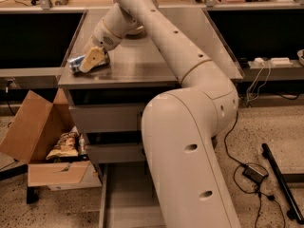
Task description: Place redbull can into bottom drawer
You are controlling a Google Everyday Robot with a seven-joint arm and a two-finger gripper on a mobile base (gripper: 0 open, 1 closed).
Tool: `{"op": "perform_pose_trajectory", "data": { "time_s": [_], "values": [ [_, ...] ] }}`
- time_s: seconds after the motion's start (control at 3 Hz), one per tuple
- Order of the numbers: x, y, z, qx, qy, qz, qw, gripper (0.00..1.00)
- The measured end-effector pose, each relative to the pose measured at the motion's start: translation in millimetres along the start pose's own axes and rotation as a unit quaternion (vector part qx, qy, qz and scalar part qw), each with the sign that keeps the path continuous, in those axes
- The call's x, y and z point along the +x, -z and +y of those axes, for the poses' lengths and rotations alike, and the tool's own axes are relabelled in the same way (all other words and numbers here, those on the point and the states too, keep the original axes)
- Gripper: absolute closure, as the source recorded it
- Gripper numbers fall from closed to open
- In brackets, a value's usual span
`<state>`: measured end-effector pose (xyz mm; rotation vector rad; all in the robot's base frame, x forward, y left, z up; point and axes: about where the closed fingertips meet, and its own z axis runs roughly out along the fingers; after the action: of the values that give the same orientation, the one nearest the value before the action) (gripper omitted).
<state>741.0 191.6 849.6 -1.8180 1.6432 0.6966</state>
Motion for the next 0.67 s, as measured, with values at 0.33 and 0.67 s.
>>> {"op": "perform_pose_trajectory", "data": {
  "time_s": [0.33,0.67],
  "values": [
    [0.4,-8.0,2.9,-0.011,0.001,-0.006,0.9999,0.64],
    [-2.6,-5.3,2.7,-0.011,0.001,-0.006,0.9999,0.88]
  ]
}}
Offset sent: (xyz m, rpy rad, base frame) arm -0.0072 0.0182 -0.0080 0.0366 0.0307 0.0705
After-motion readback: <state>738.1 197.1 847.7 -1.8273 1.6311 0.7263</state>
